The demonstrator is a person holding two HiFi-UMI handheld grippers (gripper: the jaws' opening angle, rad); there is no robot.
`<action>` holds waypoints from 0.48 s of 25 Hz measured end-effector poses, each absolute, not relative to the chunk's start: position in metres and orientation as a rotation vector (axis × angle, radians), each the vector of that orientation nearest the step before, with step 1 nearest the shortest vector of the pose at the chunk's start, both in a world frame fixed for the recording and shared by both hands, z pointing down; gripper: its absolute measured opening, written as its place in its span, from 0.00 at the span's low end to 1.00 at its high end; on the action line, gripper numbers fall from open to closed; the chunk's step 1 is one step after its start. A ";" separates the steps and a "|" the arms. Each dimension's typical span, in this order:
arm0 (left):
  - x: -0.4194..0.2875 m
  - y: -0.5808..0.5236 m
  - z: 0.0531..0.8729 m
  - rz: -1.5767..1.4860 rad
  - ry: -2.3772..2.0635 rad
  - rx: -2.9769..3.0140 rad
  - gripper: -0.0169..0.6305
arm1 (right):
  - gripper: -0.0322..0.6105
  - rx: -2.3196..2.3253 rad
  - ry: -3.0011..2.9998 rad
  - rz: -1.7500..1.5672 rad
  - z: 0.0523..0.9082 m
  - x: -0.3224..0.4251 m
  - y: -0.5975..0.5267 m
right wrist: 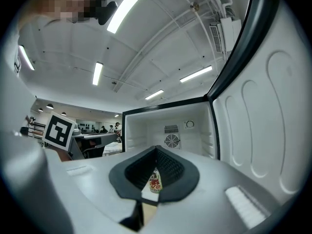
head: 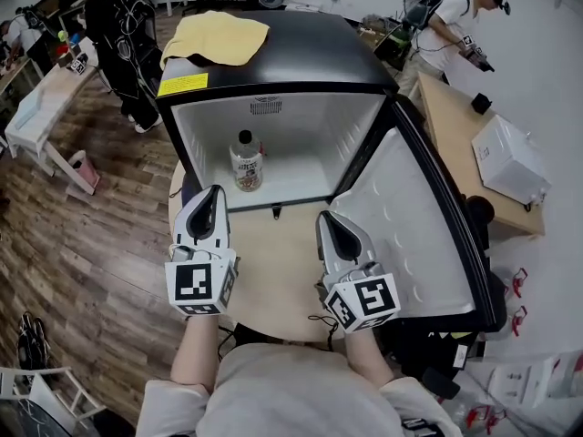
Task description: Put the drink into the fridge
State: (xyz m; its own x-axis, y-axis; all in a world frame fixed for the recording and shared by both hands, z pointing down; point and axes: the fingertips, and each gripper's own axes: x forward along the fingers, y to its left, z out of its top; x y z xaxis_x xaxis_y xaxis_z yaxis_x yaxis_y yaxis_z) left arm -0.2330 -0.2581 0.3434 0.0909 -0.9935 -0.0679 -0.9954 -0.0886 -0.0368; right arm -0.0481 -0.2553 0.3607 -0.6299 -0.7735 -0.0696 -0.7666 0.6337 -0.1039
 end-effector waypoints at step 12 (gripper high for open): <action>-0.217 -0.191 0.327 0.074 2.104 -2.174 0.04 | 0.07 -1.176 2.786 -0.049 0.353 -0.045 -0.224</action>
State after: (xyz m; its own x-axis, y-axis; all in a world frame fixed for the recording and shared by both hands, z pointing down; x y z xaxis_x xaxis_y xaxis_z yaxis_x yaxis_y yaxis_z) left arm -0.2174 -0.1909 0.3272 0.0350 -0.9927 -0.1153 -0.9984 -0.0296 -0.0486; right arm -0.0449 -0.2242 0.3527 -0.6920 -0.7156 -0.0949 -0.7119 0.6983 -0.0750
